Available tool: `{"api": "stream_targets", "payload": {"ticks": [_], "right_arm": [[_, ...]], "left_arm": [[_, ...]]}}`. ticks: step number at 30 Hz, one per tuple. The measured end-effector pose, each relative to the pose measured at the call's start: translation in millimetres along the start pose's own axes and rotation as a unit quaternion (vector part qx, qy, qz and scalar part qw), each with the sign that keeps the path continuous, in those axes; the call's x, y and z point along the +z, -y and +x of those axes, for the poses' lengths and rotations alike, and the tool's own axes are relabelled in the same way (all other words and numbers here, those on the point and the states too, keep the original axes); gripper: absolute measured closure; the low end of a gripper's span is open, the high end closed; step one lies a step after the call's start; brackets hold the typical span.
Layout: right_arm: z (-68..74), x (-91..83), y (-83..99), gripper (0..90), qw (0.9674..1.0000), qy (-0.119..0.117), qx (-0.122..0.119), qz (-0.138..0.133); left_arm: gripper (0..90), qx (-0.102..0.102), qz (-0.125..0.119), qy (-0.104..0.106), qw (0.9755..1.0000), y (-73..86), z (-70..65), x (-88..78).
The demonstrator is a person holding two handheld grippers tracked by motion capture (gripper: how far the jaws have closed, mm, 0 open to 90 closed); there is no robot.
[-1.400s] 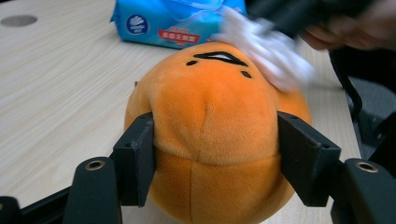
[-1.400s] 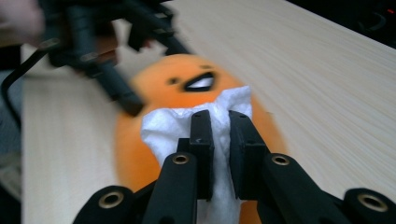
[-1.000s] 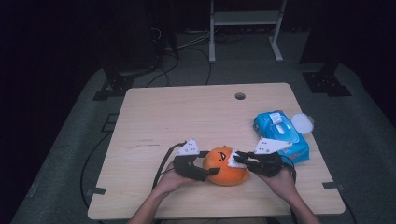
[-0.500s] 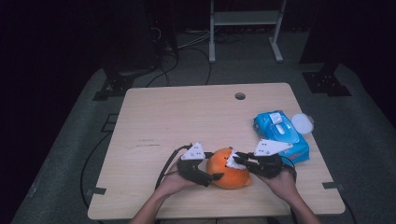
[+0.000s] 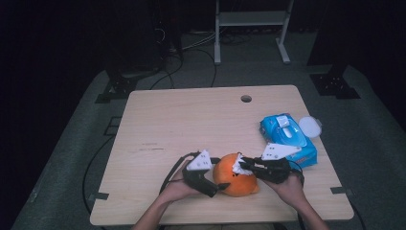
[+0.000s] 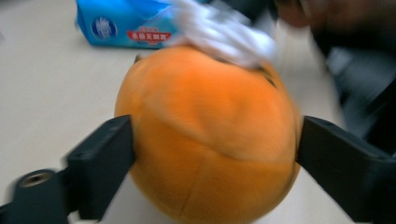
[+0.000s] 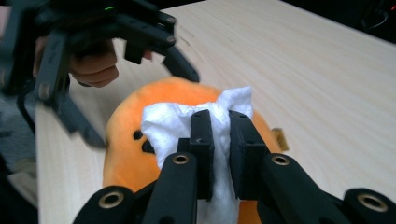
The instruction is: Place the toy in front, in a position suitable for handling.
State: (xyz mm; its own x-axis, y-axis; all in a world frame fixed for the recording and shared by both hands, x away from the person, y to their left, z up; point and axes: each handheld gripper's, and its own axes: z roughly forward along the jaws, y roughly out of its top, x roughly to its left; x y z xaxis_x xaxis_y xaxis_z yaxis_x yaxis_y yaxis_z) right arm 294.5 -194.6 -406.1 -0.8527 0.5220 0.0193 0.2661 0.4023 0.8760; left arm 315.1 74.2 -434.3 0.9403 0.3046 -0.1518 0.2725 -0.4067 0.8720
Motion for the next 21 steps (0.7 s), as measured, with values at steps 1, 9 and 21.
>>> {"api": "stream_targets", "payload": {"ticks": [1, 9, 21], "right_arm": [[0.4, -1.6, 2.2, 79.9, 0.9999, -0.008, 0.007, 0.001], [21.0, 5.7, -14.4, 79.9, 0.9992, -0.034, -0.016, -0.017], [10.6, -7.3, -6.5, 79.9, 0.9999, -0.014, -0.007, -0.002]], "left_arm": [[9.4, -0.022, -0.003, 0.009, 0.9997, -0.5, 2.6, 0.1], [30.8, 0.118, 0.012, -0.025, 0.9926, -3.7, -22.5, 4.4], [25.7, 0.15, 0.012, -0.023, 0.9883, -3.6, -27.7, 6.5]]}}
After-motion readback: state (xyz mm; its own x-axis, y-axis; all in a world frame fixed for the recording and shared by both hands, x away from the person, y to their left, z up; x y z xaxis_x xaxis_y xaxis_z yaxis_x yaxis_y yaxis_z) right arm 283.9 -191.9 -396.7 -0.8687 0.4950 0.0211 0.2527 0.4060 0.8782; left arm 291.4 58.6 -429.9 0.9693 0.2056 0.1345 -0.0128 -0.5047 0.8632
